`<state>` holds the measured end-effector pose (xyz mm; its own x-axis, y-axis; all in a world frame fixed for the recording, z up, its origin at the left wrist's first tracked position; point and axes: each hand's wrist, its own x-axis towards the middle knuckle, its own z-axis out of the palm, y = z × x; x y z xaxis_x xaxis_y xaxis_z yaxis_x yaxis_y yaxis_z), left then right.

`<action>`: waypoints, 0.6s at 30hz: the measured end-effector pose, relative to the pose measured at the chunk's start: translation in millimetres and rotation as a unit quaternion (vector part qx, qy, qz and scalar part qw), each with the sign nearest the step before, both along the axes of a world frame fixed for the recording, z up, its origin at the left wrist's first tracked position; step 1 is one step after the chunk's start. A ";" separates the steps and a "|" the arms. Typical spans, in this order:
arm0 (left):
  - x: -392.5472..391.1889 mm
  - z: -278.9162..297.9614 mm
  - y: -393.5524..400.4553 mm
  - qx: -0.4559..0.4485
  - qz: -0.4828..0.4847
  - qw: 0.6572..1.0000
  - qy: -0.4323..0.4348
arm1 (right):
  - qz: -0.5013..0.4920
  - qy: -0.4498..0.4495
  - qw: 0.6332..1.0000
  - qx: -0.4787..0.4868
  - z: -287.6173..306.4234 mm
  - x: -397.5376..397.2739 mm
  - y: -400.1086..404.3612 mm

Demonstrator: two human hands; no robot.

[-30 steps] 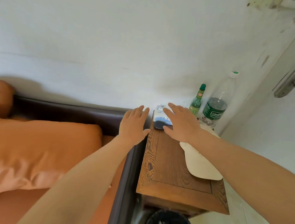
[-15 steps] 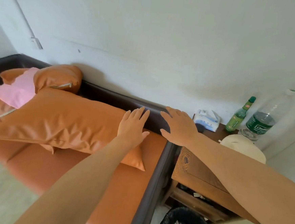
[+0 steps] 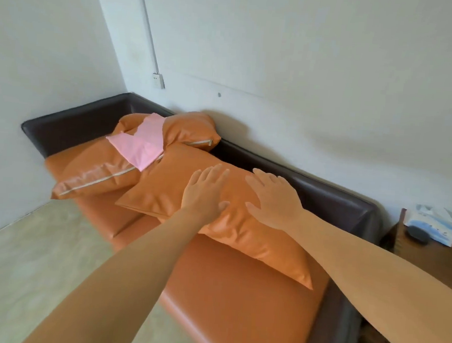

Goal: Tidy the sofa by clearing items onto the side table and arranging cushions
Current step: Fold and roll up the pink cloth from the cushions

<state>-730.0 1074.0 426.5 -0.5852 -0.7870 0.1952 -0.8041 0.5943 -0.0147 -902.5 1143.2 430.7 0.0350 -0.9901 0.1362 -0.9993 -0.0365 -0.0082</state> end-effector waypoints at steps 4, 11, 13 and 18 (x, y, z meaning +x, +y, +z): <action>58.7 3.9 -34.0 -0.004 0.033 0.999 -0.007 | 0.032 -0.004 0.999 -0.013 1.1 56.7 -44.6; 132.5 -1.3 -94.6 -0.004 0.089 0.996 -0.019 | 0.088 -0.005 0.996 -0.008 0.1 122.0 -127.1; 145.1 -1.2 -112.3 -0.008 0.098 0.995 -0.026 | 0.102 -0.004 0.995 -0.007 -1.7 133.2 -151.9; 173.8 0.9 -161.5 -0.004 0.148 0.988 -0.032 | 0.138 0.007 0.990 0.006 -3.7 154.9 -213.3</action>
<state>-556.2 912.5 427.4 -0.3406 -0.9242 0.1728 -0.9401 0.3324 -0.0754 -747.6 930.0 427.0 0.3062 -0.9440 0.1229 -0.9514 -0.3080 0.0044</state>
